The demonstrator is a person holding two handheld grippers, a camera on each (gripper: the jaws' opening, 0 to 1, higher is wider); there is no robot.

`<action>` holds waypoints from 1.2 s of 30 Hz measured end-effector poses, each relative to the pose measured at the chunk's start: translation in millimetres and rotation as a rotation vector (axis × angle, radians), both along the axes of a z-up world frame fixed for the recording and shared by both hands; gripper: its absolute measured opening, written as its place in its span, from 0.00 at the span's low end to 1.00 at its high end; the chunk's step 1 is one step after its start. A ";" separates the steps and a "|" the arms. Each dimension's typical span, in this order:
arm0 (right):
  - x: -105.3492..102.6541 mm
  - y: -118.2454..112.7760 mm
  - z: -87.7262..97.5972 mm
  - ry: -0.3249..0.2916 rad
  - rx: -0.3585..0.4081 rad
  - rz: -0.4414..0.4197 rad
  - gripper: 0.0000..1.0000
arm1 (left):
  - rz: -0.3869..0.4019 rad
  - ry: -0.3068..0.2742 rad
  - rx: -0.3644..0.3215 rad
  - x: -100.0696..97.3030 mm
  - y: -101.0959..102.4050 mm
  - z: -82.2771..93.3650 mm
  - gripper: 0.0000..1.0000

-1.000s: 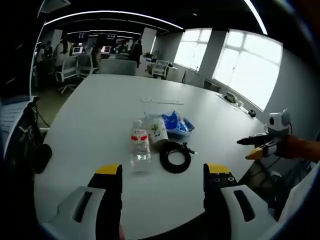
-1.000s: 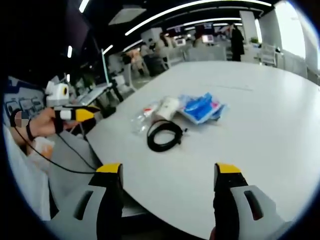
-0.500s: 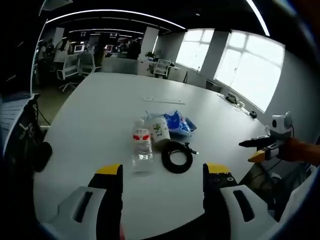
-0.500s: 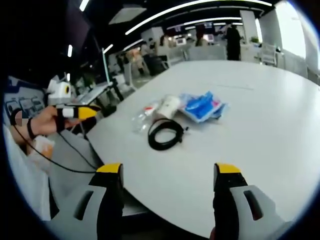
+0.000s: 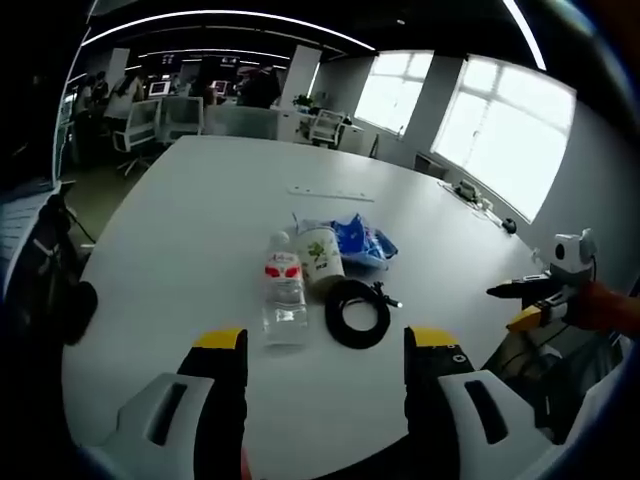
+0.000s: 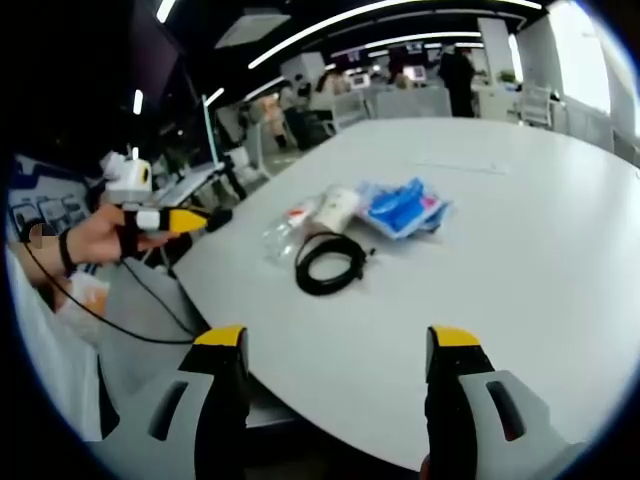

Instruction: Arrange the tabletop items into an orderly group along one side of the table until the central work area is clear of visible clutter.

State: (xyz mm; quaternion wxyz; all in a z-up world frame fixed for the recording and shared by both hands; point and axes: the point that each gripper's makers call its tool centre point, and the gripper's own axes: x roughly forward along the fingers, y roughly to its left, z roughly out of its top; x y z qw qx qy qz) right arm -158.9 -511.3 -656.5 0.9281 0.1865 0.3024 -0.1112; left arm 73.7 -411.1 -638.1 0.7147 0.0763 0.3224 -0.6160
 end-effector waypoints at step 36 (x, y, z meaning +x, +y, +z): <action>-1.7 -12.2 -18.9 0.018 0.039 -0.014 0.68 | -0.024 -0.010 0.132 37.5 -75.4 -34.0 0.60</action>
